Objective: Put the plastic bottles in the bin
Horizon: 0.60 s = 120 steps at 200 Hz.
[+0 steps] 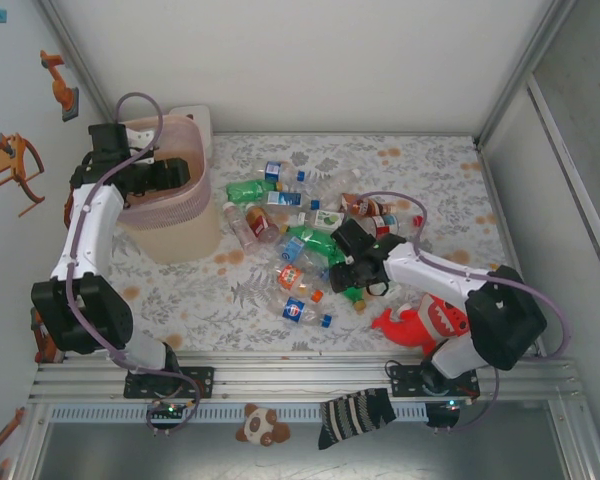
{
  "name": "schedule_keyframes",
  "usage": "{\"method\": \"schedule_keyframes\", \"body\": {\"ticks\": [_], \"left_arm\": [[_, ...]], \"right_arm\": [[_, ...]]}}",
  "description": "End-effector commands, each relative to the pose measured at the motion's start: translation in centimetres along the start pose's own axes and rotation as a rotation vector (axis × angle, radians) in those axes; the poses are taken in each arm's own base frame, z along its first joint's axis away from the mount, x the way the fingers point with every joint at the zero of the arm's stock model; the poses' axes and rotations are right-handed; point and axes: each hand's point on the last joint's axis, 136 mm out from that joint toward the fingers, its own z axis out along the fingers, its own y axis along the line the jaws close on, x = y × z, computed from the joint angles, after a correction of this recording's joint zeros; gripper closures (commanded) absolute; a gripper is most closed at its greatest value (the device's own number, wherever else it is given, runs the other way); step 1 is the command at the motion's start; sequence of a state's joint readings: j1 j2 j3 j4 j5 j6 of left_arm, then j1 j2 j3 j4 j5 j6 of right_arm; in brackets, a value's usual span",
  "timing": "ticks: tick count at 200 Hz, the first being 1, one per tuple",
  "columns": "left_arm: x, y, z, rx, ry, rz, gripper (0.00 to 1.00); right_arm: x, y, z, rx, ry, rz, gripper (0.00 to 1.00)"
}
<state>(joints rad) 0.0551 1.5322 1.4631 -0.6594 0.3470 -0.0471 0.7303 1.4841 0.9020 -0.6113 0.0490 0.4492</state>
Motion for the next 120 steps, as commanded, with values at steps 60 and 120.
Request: {"method": "schedule_keyframes", "body": {"ticks": [60,120], "left_arm": [[-0.9,-2.2,-1.4,0.096,-0.066,-0.013,0.25],[-1.0,-2.7,-1.5,0.11,-0.09,-0.006,0.25]], "right_arm": [[0.7,-0.3,3.4,0.038,0.038,0.043,0.32],[0.9,-0.5,1.5,0.027,-0.002,0.067,0.41]]}}
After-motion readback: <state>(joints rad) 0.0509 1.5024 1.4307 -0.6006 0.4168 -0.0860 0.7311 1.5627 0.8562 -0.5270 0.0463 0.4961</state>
